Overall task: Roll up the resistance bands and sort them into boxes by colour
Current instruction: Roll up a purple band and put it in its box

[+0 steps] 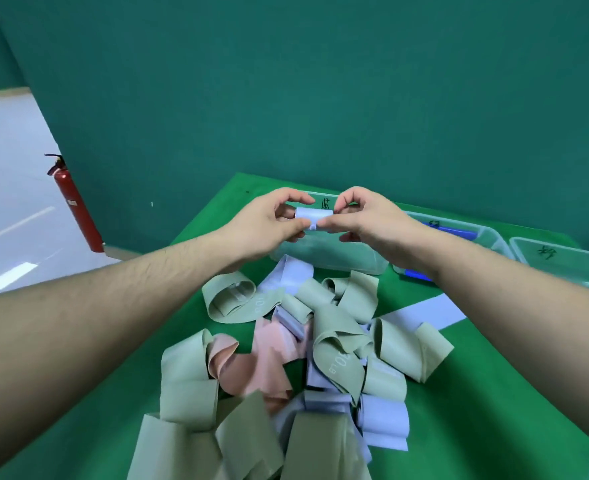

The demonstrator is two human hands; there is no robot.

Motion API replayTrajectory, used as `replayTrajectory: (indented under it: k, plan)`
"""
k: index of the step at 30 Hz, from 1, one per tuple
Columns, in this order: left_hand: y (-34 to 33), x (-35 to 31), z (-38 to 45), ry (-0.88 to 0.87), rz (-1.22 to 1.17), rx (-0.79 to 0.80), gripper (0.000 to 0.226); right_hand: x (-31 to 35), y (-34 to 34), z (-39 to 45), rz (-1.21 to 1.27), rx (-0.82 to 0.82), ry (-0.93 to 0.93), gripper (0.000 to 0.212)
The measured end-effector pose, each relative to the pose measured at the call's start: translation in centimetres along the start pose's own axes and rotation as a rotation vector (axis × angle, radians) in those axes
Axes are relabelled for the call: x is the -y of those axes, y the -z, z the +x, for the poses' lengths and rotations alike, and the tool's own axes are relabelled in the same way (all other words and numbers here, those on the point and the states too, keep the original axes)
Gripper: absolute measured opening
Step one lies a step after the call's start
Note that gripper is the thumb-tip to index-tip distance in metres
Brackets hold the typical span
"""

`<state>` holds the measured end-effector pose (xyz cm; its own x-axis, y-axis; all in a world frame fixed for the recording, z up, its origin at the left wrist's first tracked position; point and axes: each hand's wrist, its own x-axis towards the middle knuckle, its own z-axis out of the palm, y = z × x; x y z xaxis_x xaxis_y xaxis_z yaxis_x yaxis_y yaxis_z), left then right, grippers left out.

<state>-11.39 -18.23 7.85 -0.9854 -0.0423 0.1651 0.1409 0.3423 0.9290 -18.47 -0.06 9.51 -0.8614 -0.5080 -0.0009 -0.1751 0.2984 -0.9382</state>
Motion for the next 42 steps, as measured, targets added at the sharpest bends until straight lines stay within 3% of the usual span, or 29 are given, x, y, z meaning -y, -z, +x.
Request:
replayTrajectory:
  k: [3,7,12,15,18,22,27,31,37,42]
  plan:
    - [0.6,0.9,1.5,-0.012,0.052,-0.016,0.025,0.0,-0.1,2.1,0.137,0.03,-0.075,0.039]
    - [1.4,1.8,3.5,-0.03,0.326,0.0,0.017,-0.1,-0.1,4.4,0.021,-0.006,-0.129,0.042]
    - [2.6,2.9,6.4,-0.043,0.804,-0.012,0.038,-1.4,0.1,7.0,-0.023,-0.087,-0.192,0.049]
    - [2.9,3.5,7.6,-0.1,0.976,0.049,0.049,-2.3,-0.3,7.9,-0.022,-0.034,-0.275,0.042]
    - [2.7,3.8,8.8,-0.103,1.113,0.127,0.044,-3.2,-1.1,9.2,-0.076,0.062,-0.388,0.03]
    - [1.8,4.0,10.0,-0.081,1.199,0.191,0.033,-4.1,-1.6,11.1,-0.223,0.158,-0.517,0.029]
    - [0.8,4.1,10.7,-0.029,1.287,0.228,0.021,-4.2,-2.6,12.1,-0.143,0.224,-0.644,0.01]
    - [0.5,4.2,10.8,0.018,1.31,0.237,0.017,-4.4,-3.5,12.8,-0.147,0.259,-0.699,0.012]
    - [0.3,4.2,10.8,0.032,1.272,0.235,0.012,-4.3,-4.3,12.9,0.007,0.233,-0.718,0.014]
    - [0.3,4.6,10.7,0.025,1.26,0.234,0.016,-5.2,-4.6,13.3,-0.078,0.158,-0.681,0.013]
